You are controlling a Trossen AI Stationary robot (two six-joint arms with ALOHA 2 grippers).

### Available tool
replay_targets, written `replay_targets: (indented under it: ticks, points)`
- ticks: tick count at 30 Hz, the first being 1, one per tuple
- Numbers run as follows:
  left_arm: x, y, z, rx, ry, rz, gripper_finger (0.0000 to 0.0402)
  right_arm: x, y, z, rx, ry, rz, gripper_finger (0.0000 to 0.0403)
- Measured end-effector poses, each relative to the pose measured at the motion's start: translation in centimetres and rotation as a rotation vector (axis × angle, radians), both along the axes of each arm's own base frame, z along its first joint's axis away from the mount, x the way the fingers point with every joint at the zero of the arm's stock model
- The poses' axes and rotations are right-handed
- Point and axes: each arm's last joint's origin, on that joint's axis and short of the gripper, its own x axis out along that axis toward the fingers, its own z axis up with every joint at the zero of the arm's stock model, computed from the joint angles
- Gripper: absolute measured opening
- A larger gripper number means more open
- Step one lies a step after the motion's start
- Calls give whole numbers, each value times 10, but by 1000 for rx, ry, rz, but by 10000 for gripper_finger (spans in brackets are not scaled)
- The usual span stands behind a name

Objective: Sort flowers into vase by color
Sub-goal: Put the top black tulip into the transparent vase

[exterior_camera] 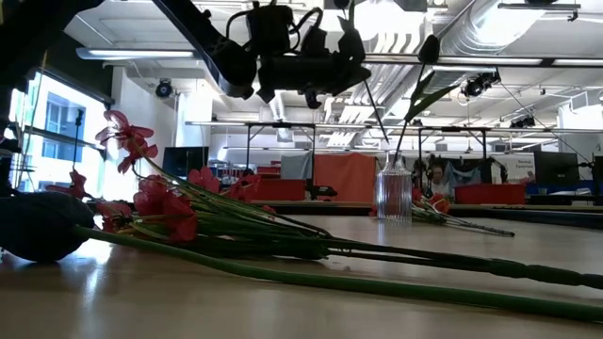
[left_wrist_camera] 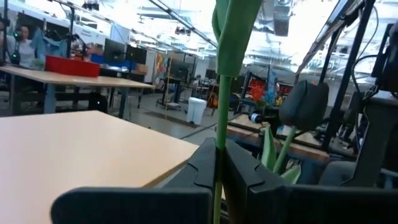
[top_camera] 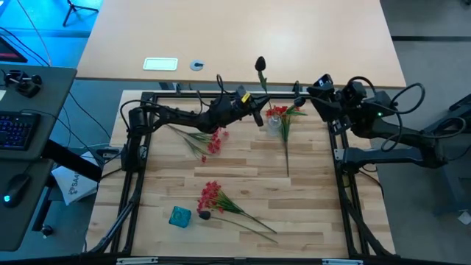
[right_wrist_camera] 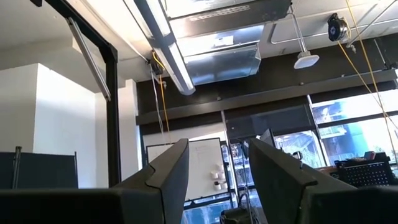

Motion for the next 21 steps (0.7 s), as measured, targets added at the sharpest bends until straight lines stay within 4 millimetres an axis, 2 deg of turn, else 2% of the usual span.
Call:
replay_targets:
  ticks: [6, 11, 21]
  points:
    - [8, 3, -17, -41, 20, 10, 0, 0, 0, -1, 3, 7, 0, 160]
    - [11, 4, -12, -12, 7, 18, 0, 1, 0, -1, 6, 18, 1, 160]
    - [13, 4, -21, -11, 109, 23, 0, 2, 0, -2, 6, 26, -1, 160]
